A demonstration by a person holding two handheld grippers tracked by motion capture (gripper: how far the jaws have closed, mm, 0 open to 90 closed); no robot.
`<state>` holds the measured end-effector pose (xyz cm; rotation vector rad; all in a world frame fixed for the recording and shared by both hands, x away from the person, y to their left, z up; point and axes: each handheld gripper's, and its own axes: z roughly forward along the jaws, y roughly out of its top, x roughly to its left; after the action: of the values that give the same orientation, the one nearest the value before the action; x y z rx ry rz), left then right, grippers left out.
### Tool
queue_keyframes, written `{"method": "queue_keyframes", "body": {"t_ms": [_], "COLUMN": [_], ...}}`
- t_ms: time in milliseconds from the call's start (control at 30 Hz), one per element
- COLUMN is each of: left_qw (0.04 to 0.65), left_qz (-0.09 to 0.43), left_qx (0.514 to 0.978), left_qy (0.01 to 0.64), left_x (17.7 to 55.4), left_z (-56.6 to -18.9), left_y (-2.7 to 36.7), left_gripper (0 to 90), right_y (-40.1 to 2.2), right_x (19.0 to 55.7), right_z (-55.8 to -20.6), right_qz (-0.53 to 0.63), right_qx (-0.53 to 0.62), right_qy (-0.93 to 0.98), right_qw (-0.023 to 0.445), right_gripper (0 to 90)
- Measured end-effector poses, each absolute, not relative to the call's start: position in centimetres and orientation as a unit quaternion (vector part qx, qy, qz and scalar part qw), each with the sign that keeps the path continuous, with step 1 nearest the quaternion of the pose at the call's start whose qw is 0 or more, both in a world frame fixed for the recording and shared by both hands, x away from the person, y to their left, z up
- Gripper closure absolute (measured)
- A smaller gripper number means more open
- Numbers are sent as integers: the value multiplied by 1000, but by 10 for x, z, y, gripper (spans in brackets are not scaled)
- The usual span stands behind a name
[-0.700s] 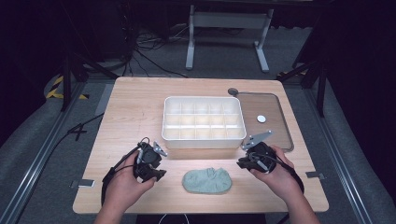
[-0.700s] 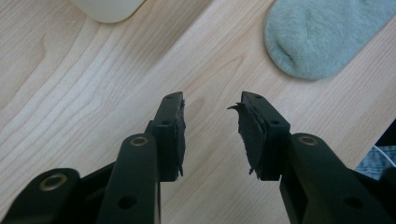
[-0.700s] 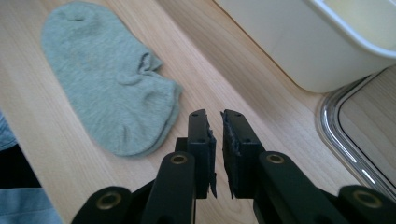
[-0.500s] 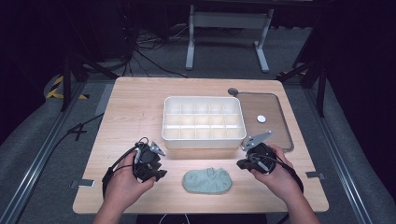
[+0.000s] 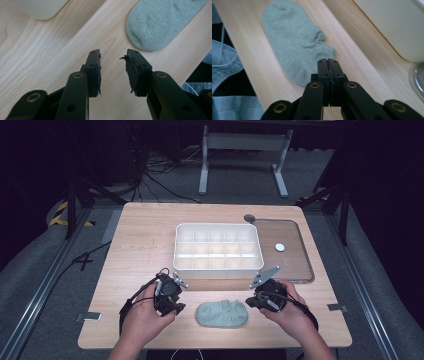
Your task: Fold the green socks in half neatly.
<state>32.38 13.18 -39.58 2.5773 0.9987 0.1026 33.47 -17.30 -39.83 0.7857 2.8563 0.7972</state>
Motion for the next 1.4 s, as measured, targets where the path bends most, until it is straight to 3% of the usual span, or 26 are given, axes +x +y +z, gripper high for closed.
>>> {"method": "queue_keyframes", "body": {"t_ms": [667,900,1167,1400], "left_qw": [209,191,212,231], "left_qz": [-10,-2,-23,-60], "left_qx": [907,896,876,861], "left_qy": [365,402,432,450], "left_x": [327,331,333,332], "left_z": [-403,-416,-425,-434], "left_y": [126,123,120,112], "left_gripper": [618,616,627,621], "right_y": [-110,-100,-94,-97], "right_x": [315,311,304,306], "right_z": [-431,-444,-449,-450], "right_qz": [254,245,224,233], "right_qx": [191,182,171,177], "right_qy": [948,952,959,956], "right_qw": [-15,-13,18,10], "right_gripper": [897,897,898,898]}}
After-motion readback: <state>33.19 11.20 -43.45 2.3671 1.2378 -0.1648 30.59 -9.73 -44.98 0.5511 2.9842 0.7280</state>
